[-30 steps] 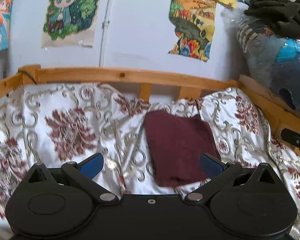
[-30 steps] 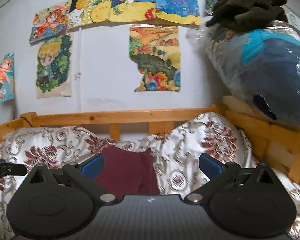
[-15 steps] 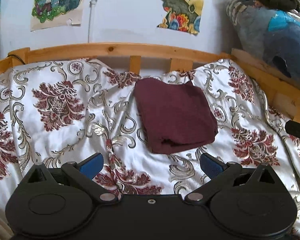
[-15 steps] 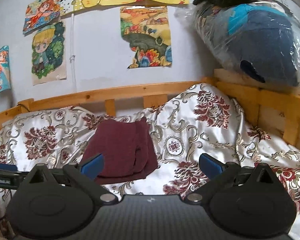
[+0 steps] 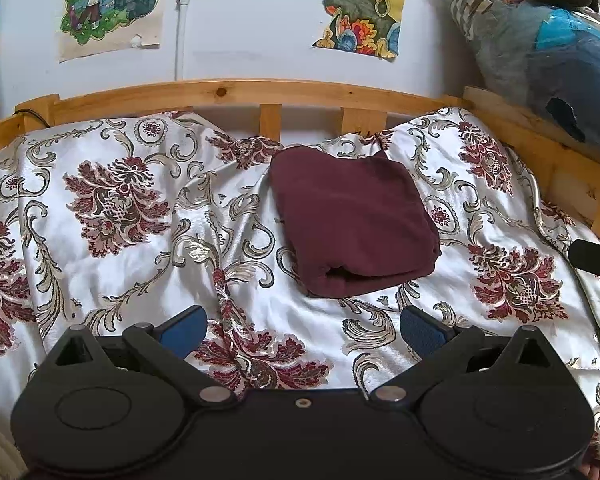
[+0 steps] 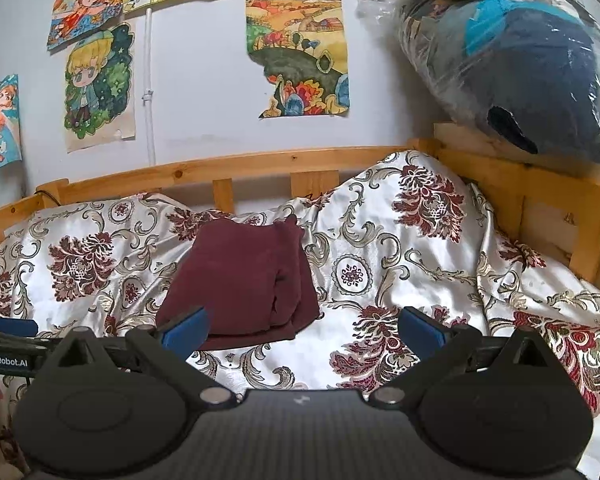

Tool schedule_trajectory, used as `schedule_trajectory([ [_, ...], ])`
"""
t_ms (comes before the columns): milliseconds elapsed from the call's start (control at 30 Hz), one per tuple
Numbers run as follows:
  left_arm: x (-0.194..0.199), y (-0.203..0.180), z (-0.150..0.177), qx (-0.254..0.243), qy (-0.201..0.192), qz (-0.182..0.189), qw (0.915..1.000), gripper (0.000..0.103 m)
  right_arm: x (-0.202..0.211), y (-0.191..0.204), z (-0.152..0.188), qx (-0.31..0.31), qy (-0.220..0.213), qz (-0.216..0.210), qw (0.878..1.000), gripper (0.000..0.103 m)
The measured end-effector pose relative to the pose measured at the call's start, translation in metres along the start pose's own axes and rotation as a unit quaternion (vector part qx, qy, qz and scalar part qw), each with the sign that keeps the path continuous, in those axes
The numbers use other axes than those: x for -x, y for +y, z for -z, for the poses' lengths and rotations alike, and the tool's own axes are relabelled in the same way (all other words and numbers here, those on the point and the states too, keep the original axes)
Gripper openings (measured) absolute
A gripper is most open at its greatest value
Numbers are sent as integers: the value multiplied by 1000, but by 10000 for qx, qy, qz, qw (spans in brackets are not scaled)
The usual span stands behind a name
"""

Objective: Fold small clothes

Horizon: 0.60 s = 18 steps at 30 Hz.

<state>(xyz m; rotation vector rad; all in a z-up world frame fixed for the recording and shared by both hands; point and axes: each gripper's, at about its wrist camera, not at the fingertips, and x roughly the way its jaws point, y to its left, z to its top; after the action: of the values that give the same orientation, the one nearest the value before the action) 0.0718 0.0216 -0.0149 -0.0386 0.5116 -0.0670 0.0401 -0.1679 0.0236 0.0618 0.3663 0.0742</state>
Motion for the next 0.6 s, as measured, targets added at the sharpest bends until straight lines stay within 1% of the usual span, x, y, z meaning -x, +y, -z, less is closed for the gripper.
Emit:
schedule_trajectory([
  [200,0,0,0,-9,0,-17,10000,102,0,0,-1,59,-2,2,10000,103],
  [600,0,-1,0,-43,9,-33,10000,102,0,-2,-2,-53,20,46,10000,103],
])
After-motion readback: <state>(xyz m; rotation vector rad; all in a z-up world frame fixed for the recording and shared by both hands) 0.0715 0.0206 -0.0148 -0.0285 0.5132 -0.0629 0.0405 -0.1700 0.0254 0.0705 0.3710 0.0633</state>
